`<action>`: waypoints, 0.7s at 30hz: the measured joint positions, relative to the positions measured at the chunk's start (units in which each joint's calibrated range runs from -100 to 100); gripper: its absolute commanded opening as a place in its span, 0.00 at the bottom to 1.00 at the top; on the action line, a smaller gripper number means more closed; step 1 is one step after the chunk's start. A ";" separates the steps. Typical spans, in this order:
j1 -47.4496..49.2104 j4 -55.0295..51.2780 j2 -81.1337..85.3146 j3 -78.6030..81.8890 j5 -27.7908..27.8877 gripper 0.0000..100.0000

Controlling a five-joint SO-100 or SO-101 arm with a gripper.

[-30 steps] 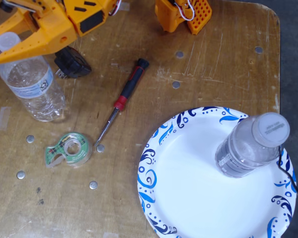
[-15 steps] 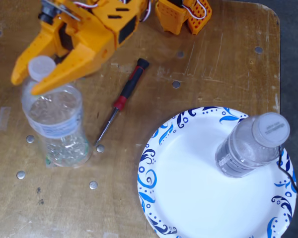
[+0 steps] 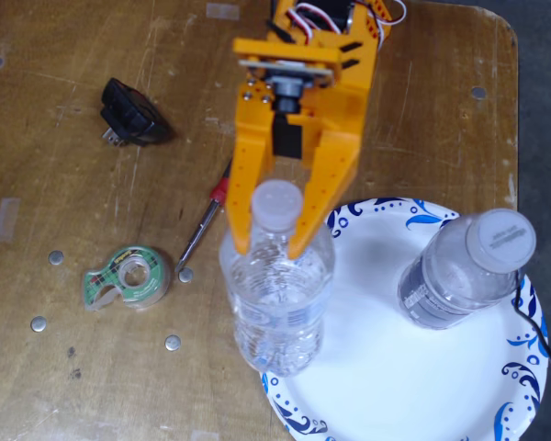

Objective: Move the bottles to the plate

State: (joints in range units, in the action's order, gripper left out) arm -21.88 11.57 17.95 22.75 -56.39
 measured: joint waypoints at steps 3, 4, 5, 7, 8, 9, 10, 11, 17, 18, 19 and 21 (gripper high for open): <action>2.19 -0.26 0.00 0.36 0.00 0.05; 2.55 -0.60 0.00 0.90 0.05 0.05; 3.19 -1.19 0.00 1.26 0.05 0.05; 4.28 -2.98 -0.08 1.53 0.05 0.05; 4.92 -3.91 -0.08 1.53 0.05 0.05; 5.38 -4.68 0.00 1.53 0.05 0.05; 5.83 -5.36 0.00 1.53 0.05 0.05; 6.11 -6.04 0.00 1.53 0.05 0.05; 6.20 -8.77 0.00 1.98 0.05 0.05; 6.38 -8.77 0.00 2.16 0.05 0.05; 6.84 -8.77 0.00 2.61 0.05 0.05; 7.29 -8.77 0.00 4.05 0.05 0.05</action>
State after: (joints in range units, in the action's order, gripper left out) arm -14.59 2.81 17.95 26.80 -56.34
